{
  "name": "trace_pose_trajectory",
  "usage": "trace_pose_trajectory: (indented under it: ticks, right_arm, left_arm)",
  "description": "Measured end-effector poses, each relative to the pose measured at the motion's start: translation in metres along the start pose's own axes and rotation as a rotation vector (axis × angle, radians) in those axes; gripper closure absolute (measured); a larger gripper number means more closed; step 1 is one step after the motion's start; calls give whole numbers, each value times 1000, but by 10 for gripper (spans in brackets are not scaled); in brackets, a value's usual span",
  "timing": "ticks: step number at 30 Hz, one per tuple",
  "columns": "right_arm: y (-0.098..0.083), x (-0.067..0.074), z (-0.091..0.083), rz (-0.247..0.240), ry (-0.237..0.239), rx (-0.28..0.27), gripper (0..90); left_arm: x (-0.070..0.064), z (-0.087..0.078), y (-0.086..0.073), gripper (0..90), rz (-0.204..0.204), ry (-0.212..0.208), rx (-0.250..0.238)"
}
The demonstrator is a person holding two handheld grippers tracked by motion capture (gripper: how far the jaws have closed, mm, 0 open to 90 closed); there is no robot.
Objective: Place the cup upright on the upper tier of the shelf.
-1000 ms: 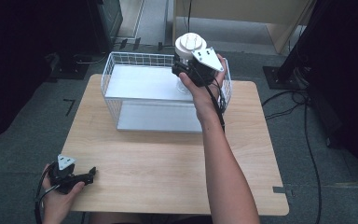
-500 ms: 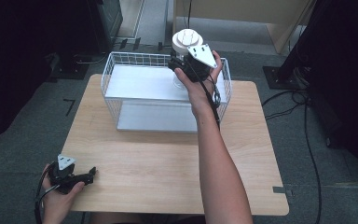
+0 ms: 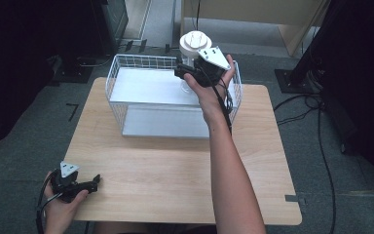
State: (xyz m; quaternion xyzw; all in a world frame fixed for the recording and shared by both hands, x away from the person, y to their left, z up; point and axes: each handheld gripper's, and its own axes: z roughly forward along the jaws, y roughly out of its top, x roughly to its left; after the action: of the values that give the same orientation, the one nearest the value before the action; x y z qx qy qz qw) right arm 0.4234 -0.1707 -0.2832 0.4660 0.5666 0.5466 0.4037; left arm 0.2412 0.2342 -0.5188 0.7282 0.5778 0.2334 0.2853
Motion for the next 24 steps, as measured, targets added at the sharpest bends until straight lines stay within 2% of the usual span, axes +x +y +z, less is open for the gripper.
trace_pose_trajectory:
  ticks: [11,19,24]
  right_arm:
    - [-22,-3,-14,-19,16,20,9]
    - [-41,-7,-33,-39,35,29,9]
    - [-51,-10,-45,-35,44,32,9]
  left_arm:
    - [0,0,0,0,0,0,0]
    - [0,0,0,0,0,0,1]
    - [0,0,0,0,2,0,1]
